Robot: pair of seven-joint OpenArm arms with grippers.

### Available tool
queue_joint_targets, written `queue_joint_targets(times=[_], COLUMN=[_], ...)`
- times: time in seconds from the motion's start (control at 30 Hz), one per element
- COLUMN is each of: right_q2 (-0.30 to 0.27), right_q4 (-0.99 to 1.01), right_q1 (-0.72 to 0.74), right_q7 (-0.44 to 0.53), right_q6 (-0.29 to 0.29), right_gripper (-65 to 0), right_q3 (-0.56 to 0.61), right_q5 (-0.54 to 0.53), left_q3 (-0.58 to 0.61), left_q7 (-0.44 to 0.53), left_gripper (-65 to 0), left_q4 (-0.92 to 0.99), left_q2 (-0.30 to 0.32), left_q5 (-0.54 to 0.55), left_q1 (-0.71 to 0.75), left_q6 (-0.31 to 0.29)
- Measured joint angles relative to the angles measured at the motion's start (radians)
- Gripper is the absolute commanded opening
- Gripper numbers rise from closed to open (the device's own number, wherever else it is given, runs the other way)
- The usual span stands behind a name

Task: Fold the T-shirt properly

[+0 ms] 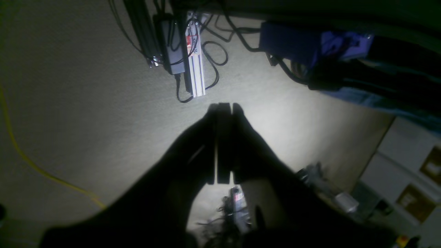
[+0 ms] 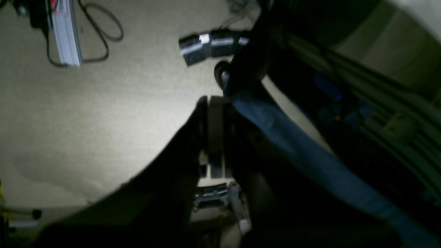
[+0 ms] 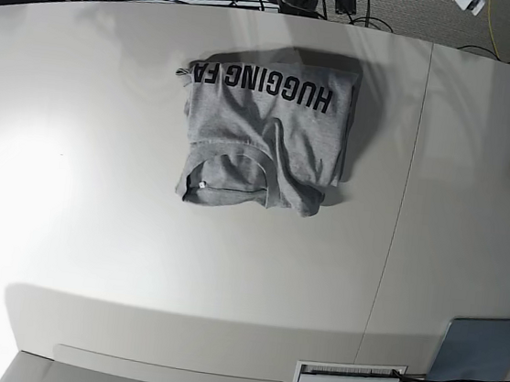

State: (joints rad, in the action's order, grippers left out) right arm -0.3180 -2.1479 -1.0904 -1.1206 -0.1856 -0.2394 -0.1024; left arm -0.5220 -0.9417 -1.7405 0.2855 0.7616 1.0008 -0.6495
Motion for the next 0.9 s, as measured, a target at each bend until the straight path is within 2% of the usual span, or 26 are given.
queue_joint_targets(times=[0.13, 0.23, 0.33, 0.47, 0.57, 0.67, 0.77, 0.9], right_q2=[0.0, 0.0, 0.002, 0.002, 0.003, 0.005, 0.006, 0.009], right_q4=[0.183, 0.333, 0.49, 0.722, 0.894, 1.066, 1.238, 1.46], right_q1=[0.023, 0.087, 0.173, 0.297, 0.385, 0.461, 0.539, 0.647], right_q7=[0.032, 0.034, 0.039, 0.05, 0.093, 0.211, 0.397, 0.706], right_q6=[-0.03, -0.084, -0.13, -0.14, -0.145, -0.221, -0.291, -0.303], right_gripper=[-65.0, -65.0, -65.0, -65.0, -65.0, -65.0, -65.0, -65.0], right_q3=[0.002, 0.004, 0.005, 0.004, 0.004, 0.003, 0.003, 0.002], right_q5=[0.006, 0.007, 0.001, 0.006, 0.003, 0.008, 0.008, 0.08], left_q3=[0.014, 0.045, 0.091, 0.18, 0.249, 0.305, 0.358, 0.418], left_q7=[0.0, 0.006, 0.117, 0.292, 0.383, 0.449, 0.512, 0.595], left_gripper=[-65.0, -65.0, -65.0, -65.0, -65.0, -65.0, -65.0, -65.0], left_q4=[0.114, 0.227, 0.376, 0.605, 0.764, 0.898, 1.006, 1.096], left_q2=[-0.027, -0.027, -0.018, 0.019, 0.04, 0.034, 0.025, 0.012], left_q5=[0.001, -0.017, -0.133, -0.248, -0.318, -0.349, -0.347, -0.406], left_q1=[-0.027, -0.07, -0.134, -0.236, -0.332, -0.431, -0.517, -0.614], left_q6=[0.0, -0.001, 0.001, 0.0, 0.005, 0.008, 0.005, 0.01])
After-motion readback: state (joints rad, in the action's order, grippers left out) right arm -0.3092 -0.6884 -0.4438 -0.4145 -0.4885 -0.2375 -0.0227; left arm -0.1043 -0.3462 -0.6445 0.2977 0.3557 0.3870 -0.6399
